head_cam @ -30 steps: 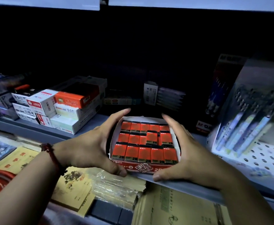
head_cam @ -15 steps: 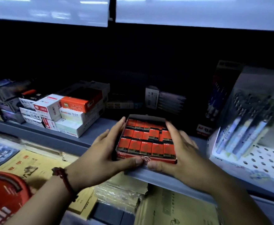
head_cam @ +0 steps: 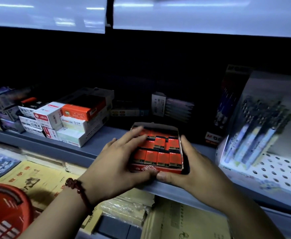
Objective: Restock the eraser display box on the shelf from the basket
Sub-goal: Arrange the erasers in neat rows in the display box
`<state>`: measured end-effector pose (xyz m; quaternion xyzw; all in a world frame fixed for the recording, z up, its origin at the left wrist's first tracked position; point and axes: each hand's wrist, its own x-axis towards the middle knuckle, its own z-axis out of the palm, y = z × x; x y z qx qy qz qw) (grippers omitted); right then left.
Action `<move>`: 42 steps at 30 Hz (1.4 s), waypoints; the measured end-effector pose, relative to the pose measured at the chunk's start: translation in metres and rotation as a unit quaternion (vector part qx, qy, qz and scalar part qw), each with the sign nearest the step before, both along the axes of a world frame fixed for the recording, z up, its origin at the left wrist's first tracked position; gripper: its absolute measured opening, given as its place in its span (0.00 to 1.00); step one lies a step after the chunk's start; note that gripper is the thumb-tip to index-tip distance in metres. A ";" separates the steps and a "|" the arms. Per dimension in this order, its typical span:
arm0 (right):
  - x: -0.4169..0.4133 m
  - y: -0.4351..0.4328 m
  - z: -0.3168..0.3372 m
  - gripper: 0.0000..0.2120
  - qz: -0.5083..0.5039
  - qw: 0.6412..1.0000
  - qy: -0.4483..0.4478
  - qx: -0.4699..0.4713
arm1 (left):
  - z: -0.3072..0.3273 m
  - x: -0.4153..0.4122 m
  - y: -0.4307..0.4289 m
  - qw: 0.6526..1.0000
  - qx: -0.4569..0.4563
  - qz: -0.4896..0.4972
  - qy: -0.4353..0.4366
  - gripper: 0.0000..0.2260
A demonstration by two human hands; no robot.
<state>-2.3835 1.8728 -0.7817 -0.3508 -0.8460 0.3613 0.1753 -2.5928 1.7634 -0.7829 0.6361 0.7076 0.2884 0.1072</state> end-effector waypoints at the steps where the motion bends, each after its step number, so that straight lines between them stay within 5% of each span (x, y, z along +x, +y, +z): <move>1: 0.002 -0.001 -0.001 0.56 -0.003 1.000 -0.008 0.004 | 0.002 -0.001 0.003 1.000 -0.007 -0.010 0.022 0.44; 4: 0.004 -0.002 -0.002 0.60 -0.013 1.000 -0.022 0.003 | 0.003 -0.003 0.007 0.999 -0.016 -0.021 0.045 0.43; 27: 0.002 -0.007 0.003 0.38 -0.034 0.999 0.010 0.024 | 0.004 0.000 0.009 0.996 -0.032 -0.044 0.078 0.35; 36: 0.004 -0.002 -0.002 0.55 -0.018 0.999 -0.010 0.043 | 0.011 0.003 0.007 0.990 -0.039 -0.042 0.126 0.37; 42: 0.004 0.001 -0.006 0.53 -0.030 0.998 -0.015 0.049 | 0.016 0.008 0.007 0.984 -0.054 -0.049 0.161 0.37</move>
